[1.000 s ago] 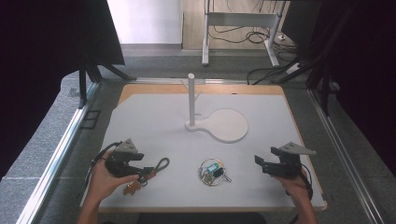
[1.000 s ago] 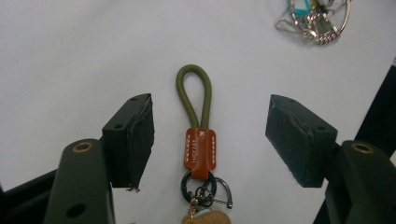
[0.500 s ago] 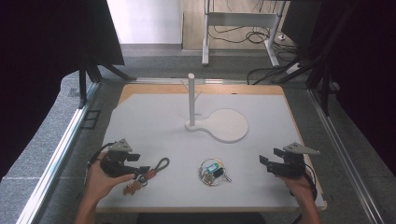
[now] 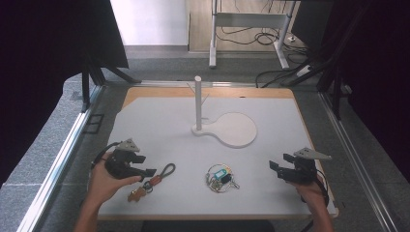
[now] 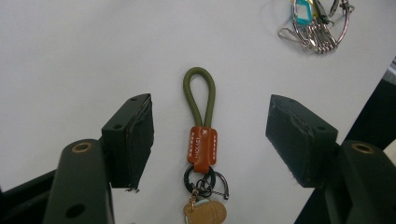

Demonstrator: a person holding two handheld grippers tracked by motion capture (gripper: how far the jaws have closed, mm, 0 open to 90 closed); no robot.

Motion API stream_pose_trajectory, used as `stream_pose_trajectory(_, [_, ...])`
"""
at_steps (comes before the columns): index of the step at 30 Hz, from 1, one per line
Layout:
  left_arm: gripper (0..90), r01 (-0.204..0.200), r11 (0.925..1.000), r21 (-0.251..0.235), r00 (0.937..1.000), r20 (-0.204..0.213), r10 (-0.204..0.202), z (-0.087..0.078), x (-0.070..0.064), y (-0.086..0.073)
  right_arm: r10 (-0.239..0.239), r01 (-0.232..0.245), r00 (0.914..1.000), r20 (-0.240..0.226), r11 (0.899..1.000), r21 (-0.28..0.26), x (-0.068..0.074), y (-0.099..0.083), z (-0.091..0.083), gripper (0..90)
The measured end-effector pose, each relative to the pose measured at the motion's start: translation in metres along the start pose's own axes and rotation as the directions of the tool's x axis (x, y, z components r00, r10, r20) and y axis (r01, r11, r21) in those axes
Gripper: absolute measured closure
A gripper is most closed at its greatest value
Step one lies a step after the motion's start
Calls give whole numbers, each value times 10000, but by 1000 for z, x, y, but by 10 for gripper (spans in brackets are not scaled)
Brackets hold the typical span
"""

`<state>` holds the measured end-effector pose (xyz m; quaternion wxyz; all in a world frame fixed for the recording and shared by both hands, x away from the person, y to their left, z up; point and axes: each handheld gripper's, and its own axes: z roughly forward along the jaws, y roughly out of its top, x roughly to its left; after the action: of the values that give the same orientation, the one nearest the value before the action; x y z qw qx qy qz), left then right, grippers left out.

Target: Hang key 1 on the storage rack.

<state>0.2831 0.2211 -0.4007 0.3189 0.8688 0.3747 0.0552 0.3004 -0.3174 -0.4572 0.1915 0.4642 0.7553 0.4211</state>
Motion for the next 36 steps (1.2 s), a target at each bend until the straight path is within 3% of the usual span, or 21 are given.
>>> stream_pose_trajectory(3, [329, -75, 9997, 215, 9998, -155, 78, -2, -2, 6, -62, 62, 10000, -10, 10000, -5, -1, 1, -1, 306])
stream_pose_trajectory(16, [339, -92, 9961, 881, 9990, 440, 53, 2, -1, 10, 66, -71, 9996, 285, 9998, 170, -3, -1, -3, 312])
stream_pose_trajectory(25, [349, 156, 9922, 1234, 9988, 451, -213, 2, -1, 6, 94, -105, 9993, 350, 9994, 335, -2, -2, -1, 315])
stream_pose_trajectory(36, [367, 247, 9820, 1873, 9989, 339, -316, 12, -4, -2, 55, -76, 9992, 405, 9986, 527, 0, -4, 1, 315])
